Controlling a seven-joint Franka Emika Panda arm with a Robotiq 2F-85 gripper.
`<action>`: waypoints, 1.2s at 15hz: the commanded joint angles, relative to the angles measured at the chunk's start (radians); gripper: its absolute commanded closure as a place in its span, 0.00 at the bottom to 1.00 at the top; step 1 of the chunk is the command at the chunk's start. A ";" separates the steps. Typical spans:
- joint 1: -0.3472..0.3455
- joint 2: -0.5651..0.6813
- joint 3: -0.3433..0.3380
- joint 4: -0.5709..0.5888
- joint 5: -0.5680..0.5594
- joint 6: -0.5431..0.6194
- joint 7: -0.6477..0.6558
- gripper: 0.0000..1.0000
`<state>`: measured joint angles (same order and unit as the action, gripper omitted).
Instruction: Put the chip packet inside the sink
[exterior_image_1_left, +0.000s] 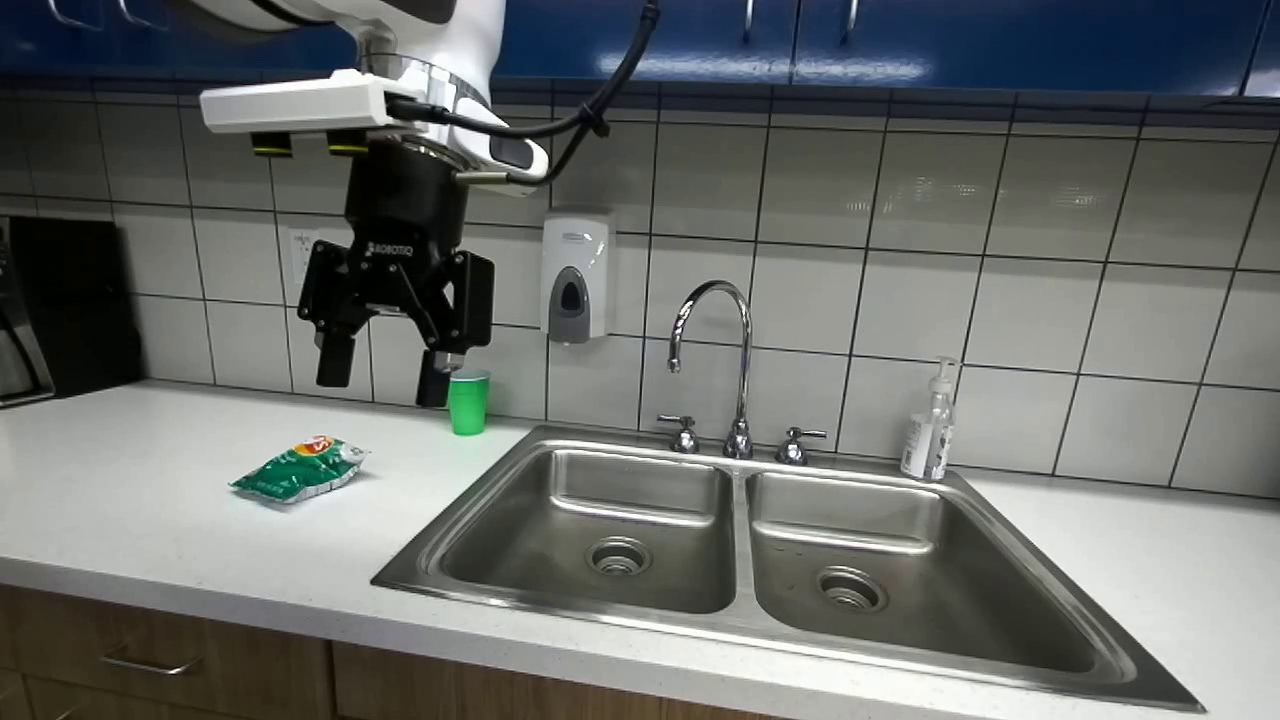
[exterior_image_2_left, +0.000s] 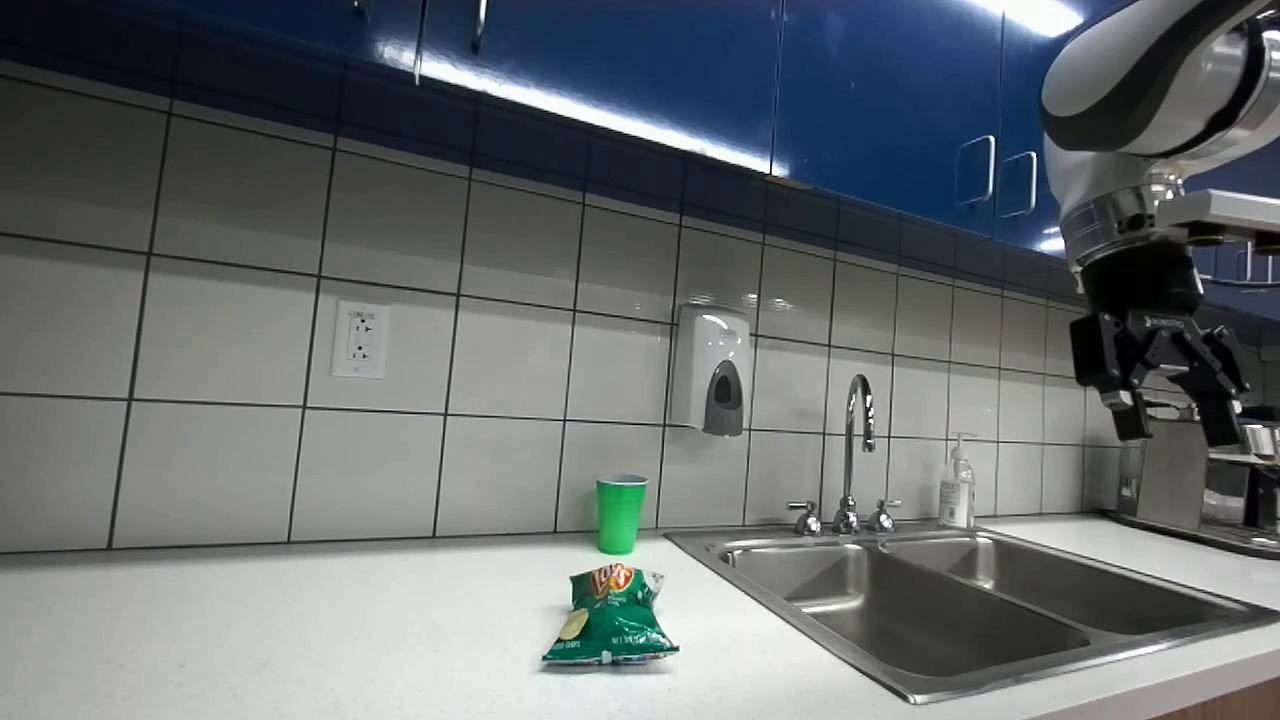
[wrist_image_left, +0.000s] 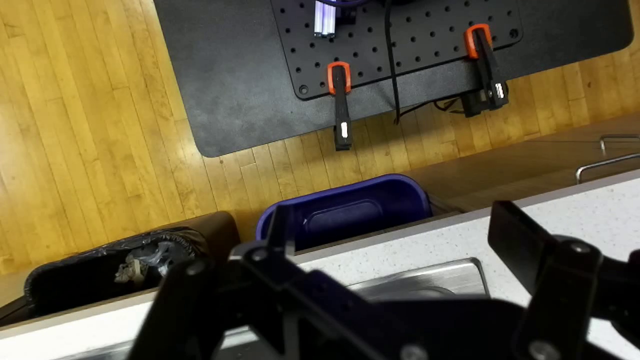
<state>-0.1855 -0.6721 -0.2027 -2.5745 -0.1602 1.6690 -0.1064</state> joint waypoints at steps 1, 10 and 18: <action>0.006 0.006 0.005 -0.004 0.004 0.007 -0.001 0.00; 0.136 0.210 0.105 -0.028 0.037 0.250 0.030 0.00; 0.207 0.483 0.258 0.048 0.013 0.500 0.228 0.00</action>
<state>0.0134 -0.2916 0.0078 -2.5924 -0.1365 2.1254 0.0285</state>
